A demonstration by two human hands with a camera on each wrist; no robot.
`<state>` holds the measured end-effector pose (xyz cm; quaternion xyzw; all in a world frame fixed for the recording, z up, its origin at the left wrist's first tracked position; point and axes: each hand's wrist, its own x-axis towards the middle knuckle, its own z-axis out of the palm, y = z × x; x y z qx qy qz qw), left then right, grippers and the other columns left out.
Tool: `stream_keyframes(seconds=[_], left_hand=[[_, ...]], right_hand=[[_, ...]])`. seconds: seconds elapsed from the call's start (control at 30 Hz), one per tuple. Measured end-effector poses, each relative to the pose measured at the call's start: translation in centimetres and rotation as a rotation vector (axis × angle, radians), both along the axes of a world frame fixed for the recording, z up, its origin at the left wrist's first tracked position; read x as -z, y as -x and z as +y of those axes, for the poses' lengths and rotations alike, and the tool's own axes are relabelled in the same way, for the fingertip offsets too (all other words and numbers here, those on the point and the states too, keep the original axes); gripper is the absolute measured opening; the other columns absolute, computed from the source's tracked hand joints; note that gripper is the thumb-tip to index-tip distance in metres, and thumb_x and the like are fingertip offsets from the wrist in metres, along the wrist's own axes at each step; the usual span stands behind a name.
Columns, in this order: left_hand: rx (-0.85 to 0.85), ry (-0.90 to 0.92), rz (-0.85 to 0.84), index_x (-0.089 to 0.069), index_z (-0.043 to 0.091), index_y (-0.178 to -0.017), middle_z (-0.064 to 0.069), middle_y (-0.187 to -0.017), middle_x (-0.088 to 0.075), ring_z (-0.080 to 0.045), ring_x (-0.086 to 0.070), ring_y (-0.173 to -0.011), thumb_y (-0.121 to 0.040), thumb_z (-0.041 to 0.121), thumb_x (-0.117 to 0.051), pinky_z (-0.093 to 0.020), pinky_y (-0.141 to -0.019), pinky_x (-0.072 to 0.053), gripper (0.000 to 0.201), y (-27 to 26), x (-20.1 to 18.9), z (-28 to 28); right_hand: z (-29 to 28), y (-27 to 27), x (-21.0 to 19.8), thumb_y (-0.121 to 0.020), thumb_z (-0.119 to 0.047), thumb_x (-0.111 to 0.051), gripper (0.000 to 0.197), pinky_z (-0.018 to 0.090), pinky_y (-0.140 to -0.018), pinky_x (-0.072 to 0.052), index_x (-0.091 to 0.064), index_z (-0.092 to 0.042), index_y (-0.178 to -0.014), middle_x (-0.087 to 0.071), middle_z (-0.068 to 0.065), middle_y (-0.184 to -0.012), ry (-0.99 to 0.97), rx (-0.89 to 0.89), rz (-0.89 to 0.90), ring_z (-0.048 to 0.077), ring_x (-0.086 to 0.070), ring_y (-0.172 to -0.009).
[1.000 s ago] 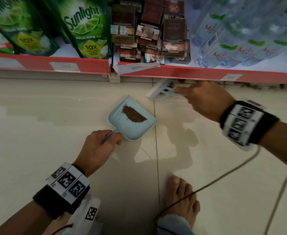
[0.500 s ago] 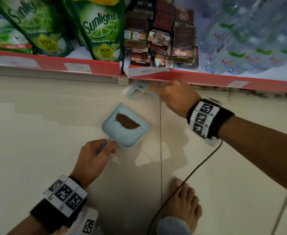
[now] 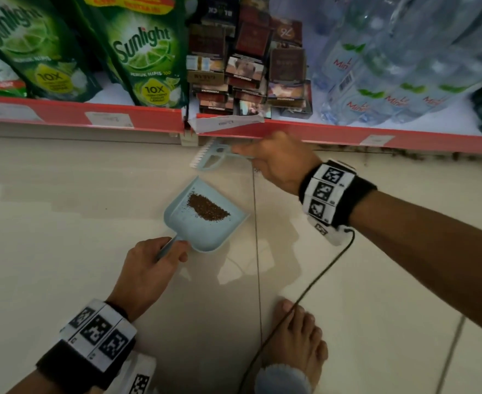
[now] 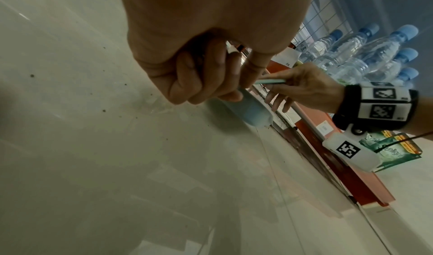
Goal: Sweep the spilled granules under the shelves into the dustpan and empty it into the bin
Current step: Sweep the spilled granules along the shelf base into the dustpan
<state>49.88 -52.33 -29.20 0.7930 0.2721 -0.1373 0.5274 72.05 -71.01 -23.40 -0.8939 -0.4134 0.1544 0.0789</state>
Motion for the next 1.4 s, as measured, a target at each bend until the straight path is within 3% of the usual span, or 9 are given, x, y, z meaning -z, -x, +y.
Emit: stream_keyframes(seconds=[0.23,0.37,0.57,0.7,0.87,1.03,1.13,1.23,1.4], left_hand=[[0.002,0.002,-0.018,-0.059,0.016,-0.056,0.011,-0.039,-0.045,-0.004,-0.040,-0.040,-0.089,0.028,-0.061,-0.027,-0.050,-0.032,0.035,0.0,-0.6,-0.3],[0.020,0.009,-0.017,-0.059,0.014,-0.057,0.009,-0.040,-0.043,-0.005,-0.038,-0.040,-0.091,0.020,-0.061,-0.027,-0.050,-0.032,0.034,-0.3,-0.6,-0.6],[0.069,-0.005,-0.027,-0.059,0.017,-0.056,0.009,-0.040,-0.045,-0.005,-0.038,-0.040,-0.090,0.024,-0.060,-0.028,-0.050,-0.032,0.035,-1.1,-0.7,-1.4],[0.066,0.021,-0.018,-0.058,0.018,-0.054,0.008,-0.041,-0.042,-0.005,-0.037,-0.040,-0.082,0.037,-0.059,-0.028,-0.051,-0.032,0.034,-1.7,-0.5,-2.0],[0.066,0.076,-0.025,-0.058,0.020,-0.053,0.009,-0.040,-0.041,-0.004,-0.036,-0.041,-0.073,0.042,-0.055,-0.027,-0.050,-0.032,0.029,-1.9,-0.6,-2.4],[0.067,0.051,-0.057,-0.058,0.021,-0.052,0.009,-0.040,-0.042,-0.003,-0.038,-0.041,-0.088,0.024,-0.062,-0.021,-0.048,-0.033,0.036,-2.3,0.1,-2.5],[0.086,0.069,-0.065,-0.059,0.021,-0.053,0.009,-0.040,-0.042,-0.003,-0.037,-0.040,-0.085,0.030,-0.063,-0.025,-0.048,-0.032,0.033,-2.9,-0.1,-2.9],[0.095,0.077,-0.070,-0.060,0.020,-0.055,0.009,-0.041,-0.041,-0.005,-0.036,-0.041,-0.081,0.037,-0.062,-0.026,-0.050,-0.032,0.031,-3.7,-0.4,-3.1],[0.102,0.071,-0.069,-0.062,0.017,-0.060,0.010,-0.040,-0.040,-0.004,-0.035,-0.040,-0.082,0.039,-0.060,-0.026,-0.051,-0.032,0.031,-4.3,-0.6,-3.1]], right_hand=[[-8.7,-0.7,-2.7,-0.080,0.009,-0.058,0.055,0.047,-0.069,-0.056,-0.066,-0.020,-0.126,-0.073,0.017,-0.086,0.158,-0.040,-0.018,0.035,-0.068,-0.076],[-11.6,-0.6,-4.0,-0.082,0.012,-0.060,0.053,0.041,-0.070,-0.058,-0.068,-0.019,-0.124,-0.074,0.010,-0.085,0.007,0.087,0.009,0.015,-0.059,-0.066],[-6.8,-0.2,-2.1,-0.087,0.004,-0.058,0.048,0.026,-0.082,-0.047,-0.063,-0.015,-0.131,-0.074,0.014,-0.106,-0.180,0.074,0.046,0.029,-0.069,-0.091],[-5.5,-0.9,-1.5,-0.093,-0.003,-0.051,0.048,0.043,-0.091,-0.053,-0.057,-0.023,-0.137,-0.070,0.016,-0.118,-0.007,0.033,0.054,0.033,-0.067,-0.102],[-11.3,-1.2,-3.0,-0.086,0.002,-0.055,0.054,0.042,-0.081,-0.054,-0.061,-0.025,-0.133,-0.074,0.015,-0.103,0.194,0.112,0.076,0.033,-0.069,-0.090],[-14.1,-0.3,-2.8,-0.089,0.007,-0.056,0.050,0.028,-0.072,-0.055,-0.063,-0.019,-0.131,-0.076,0.008,-0.092,-0.065,0.178,0.061,0.012,-0.064,-0.065],[-11.7,0.1,-1.2,-0.087,0.007,-0.057,0.048,0.041,-0.082,-0.057,-0.062,-0.013,-0.131,-0.073,0.017,-0.104,-0.211,0.127,-0.081,0.028,-0.068,-0.080],[-8.8,-0.6,0.8,-0.096,-0.005,-0.048,0.051,0.049,-0.095,-0.052,-0.048,-0.023,-0.144,-0.056,0.020,-0.137,-0.042,0.177,-0.216,0.041,-0.059,-0.117],[-8.7,-0.6,1.3,-0.096,-0.007,-0.040,0.063,0.049,-0.087,-0.054,-0.029,-0.037,-0.151,-0.055,0.020,-0.137,0.214,0.287,-0.213,0.042,-0.061,-0.110]])
